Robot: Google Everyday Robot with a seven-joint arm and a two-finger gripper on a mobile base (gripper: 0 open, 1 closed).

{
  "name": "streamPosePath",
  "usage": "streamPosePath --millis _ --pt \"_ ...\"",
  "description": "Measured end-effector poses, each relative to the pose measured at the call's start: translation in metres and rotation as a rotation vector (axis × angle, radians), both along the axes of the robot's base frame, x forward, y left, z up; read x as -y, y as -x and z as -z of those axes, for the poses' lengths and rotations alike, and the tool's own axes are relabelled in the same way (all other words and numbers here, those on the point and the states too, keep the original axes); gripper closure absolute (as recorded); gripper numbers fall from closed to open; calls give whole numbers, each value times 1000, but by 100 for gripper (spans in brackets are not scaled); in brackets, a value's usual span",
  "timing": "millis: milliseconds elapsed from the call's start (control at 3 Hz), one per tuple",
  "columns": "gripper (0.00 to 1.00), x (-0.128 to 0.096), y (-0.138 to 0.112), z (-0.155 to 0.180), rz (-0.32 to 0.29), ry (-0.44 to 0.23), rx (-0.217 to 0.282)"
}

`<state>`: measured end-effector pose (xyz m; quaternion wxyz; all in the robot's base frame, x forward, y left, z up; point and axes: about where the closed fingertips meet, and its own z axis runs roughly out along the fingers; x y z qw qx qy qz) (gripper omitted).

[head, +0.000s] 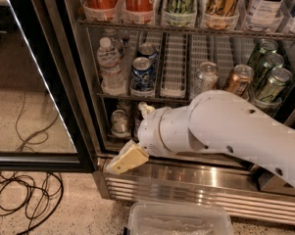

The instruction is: Pick 7up can from bottom shelf of fridge

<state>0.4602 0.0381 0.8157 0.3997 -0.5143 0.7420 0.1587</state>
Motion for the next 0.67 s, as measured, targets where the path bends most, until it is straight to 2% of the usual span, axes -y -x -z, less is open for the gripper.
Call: streamPosePath --millis 333,667 --pt "0 0 0 0 0 0 0" --pt "0 -5 -5 7 33 -41 19"
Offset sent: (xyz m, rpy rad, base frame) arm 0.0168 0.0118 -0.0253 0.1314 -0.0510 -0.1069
